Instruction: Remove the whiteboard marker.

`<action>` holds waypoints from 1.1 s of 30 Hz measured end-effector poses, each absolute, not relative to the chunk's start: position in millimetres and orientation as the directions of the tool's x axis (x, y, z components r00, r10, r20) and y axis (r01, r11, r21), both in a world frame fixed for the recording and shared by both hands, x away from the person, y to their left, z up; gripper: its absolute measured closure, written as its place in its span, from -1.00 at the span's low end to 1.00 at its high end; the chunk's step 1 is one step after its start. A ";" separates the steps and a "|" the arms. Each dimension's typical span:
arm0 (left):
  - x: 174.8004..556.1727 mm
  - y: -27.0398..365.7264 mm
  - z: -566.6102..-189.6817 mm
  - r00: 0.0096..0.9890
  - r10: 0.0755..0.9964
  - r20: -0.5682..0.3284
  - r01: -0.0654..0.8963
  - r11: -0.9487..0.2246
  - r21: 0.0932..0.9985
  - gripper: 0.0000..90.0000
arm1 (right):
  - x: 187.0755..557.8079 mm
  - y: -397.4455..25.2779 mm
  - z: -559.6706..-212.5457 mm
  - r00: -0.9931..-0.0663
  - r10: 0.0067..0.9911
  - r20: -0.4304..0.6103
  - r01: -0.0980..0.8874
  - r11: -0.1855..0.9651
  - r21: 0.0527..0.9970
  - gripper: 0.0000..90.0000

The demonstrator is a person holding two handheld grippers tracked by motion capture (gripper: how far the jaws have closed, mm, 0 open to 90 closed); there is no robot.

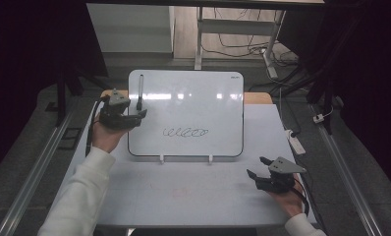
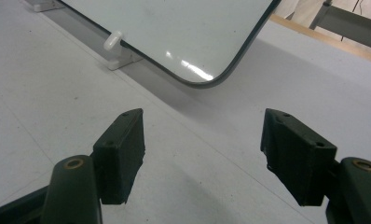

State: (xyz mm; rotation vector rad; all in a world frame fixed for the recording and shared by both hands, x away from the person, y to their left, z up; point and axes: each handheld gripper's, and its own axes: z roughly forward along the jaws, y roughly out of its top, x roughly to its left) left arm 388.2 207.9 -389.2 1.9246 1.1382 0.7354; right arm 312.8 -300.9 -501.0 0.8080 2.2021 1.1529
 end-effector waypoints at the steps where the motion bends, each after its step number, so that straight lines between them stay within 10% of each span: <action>1: 393.3 208.1 -388.7 0.423 0.901 0.097 0.453 -0.303 0.838 -0.27 | 312.9 -300.7 -501.3 -0.686 0.708 -0.170 0.265 0.460 0.848 -0.33; 33: 476.4 192.6 -381.8 0.295 0.942 0.160 0.485 -0.292 0.824 0.69 | 312.5 -300.6 -506.2 -0.677 0.714 -0.178 0.290 0.481 0.827 -0.33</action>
